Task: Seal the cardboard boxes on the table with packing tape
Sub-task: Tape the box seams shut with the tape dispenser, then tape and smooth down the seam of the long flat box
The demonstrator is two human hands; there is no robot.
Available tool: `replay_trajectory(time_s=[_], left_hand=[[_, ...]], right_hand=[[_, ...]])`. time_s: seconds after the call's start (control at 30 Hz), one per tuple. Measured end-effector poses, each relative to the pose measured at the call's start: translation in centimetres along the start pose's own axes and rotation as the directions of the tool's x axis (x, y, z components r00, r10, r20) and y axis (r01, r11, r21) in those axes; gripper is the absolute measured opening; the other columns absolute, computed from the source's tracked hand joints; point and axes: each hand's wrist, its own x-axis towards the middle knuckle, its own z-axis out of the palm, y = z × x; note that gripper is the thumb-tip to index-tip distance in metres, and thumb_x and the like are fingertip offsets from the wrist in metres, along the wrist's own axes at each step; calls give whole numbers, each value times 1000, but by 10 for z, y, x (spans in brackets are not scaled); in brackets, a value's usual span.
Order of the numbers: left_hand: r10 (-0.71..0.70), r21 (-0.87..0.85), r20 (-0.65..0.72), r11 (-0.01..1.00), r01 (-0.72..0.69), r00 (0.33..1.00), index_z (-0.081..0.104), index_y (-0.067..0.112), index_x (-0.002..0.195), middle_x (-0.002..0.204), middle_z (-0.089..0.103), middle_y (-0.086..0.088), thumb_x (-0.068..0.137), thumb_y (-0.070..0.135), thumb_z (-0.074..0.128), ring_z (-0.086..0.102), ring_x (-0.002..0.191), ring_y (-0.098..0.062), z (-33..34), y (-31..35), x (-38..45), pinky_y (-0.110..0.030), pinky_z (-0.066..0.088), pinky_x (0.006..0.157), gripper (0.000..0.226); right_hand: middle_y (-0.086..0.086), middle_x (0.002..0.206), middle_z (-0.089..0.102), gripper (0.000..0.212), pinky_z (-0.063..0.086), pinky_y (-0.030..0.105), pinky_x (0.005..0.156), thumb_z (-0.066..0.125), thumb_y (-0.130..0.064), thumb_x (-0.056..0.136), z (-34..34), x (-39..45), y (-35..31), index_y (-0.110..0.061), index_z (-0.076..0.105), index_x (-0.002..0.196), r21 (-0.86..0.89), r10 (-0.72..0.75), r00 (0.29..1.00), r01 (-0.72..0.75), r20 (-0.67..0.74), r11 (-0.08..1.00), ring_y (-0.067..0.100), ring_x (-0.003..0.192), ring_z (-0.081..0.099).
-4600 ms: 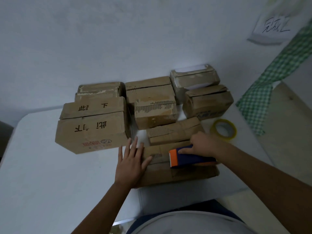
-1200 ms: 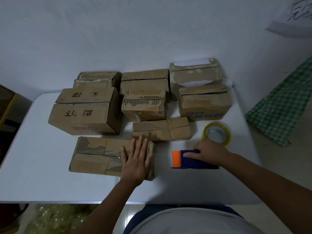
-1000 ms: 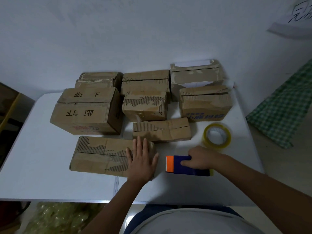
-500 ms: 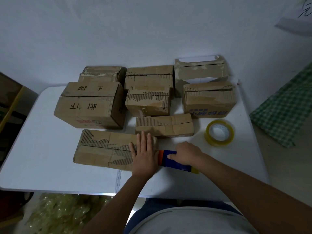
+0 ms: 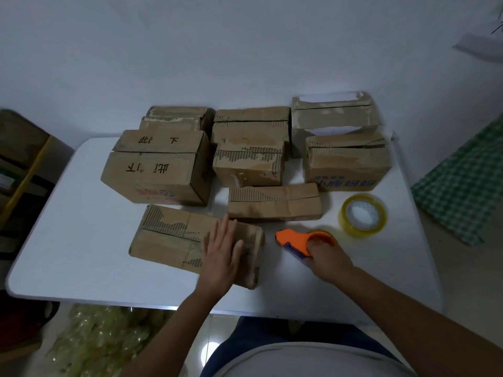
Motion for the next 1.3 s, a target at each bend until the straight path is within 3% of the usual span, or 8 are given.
replay_trajectory(time_s=[0.1, 0.27, 0.4, 0.53, 0.8, 1.0, 1.17, 1.3], left_hand=[[-28, 137, 39, 990, 22, 999, -4, 45, 152, 162, -14, 20, 99, 56, 12, -26, 146, -4, 1, -17, -14, -43, -17, 119, 56], [-52, 351, 55, 936, 29, 997, -16, 47, 151, 161, -21, 18, 97, 63, -4, -26, 148, -17, 15, -32, -27, -55, -17, 116, 58], [-27, 411, 39, 912, 8, 999, 3, 40, 157, 166, 0, 11, 102, 58, 5, -8, 153, -24, 8, -48, -37, -57, -6, 118, 58], [-8, 441, 71, 897, -25, 997, 0, 41, 156, 165, -5, 15, 101, 60, 5, -13, 152, -20, -14, -84, -42, -55, -7, 117, 58], [68, 432, 165, 892, -135, 984, -6, 49, 153, 163, -9, 21, 97, 65, 4, -14, 152, -17, -67, -148, -39, -53, -10, 119, 59], [127, 438, 173, 878, -192, 977, 12, 40, 154, 164, 8, 12, 100, 58, 16, 0, 153, -25, -74, -151, -36, -56, -3, 118, 58], [151, 446, 198, 866, -226, 968, 9, 42, 155, 164, 1, 15, 99, 60, 13, -11, 152, -21, -82, -160, -27, -52, -11, 119, 58], [145, 430, 203, 875, -221, 968, 2, 44, 155, 163, -8, 17, 97, 62, 5, -18, 150, -19, -85, -156, -23, -47, -17, 118, 60]], right_hand=[[2, 104, 60, 16, 42, 28, 75, 54, -19, 91, -7, -8, -10, -15, 58, 106, 20, -122, 967, 130, -222, 991, 17, 95, 58], [-1, 98, 67, 36, 39, 10, 68, 39, 9, 85, -2, -7, -64, -13, 67, 88, 382, -409, 900, 329, 152, 864, 0, 83, 56], [14, 118, 59, 20, 43, 32, 84, 44, -1, 93, 22, 10, -97, -5, 56, 109, 339, -364, 881, 258, 302, 905, 26, 107, 56], [15, 124, 57, 34, 45, 33, 86, 49, -11, 95, 44, 15, -131, -8, 46, 130, 344, -367, 860, 245, 354, 906, 28, 110, 55], [6, 111, 60, 16, 47, 33, 84, 48, -10, 93, 52, 18, -182, -17, 59, 102, 342, -286, 947, 222, 147, 913, 23, 101, 57], [-1, 99, 67, 25, 46, 18, 80, 52, -2, 90, 52, 13, -209, -10, 75, 86, 551, -324, 901, 120, 290, 826, 17, 99, 61], [9, 112, 64, 18, 49, 34, 84, 51, -13, 98, 49, 26, -179, -10, 62, 111, 564, -59, 990, -24, 128, 826, 26, 100, 63], [13, 108, 63, 15, 48, 34, 81, 54, -1, 93, 36, 20, -115, -7, 60, 106, 567, 132, 967, 14, -216, 823, 27, 98, 60]])
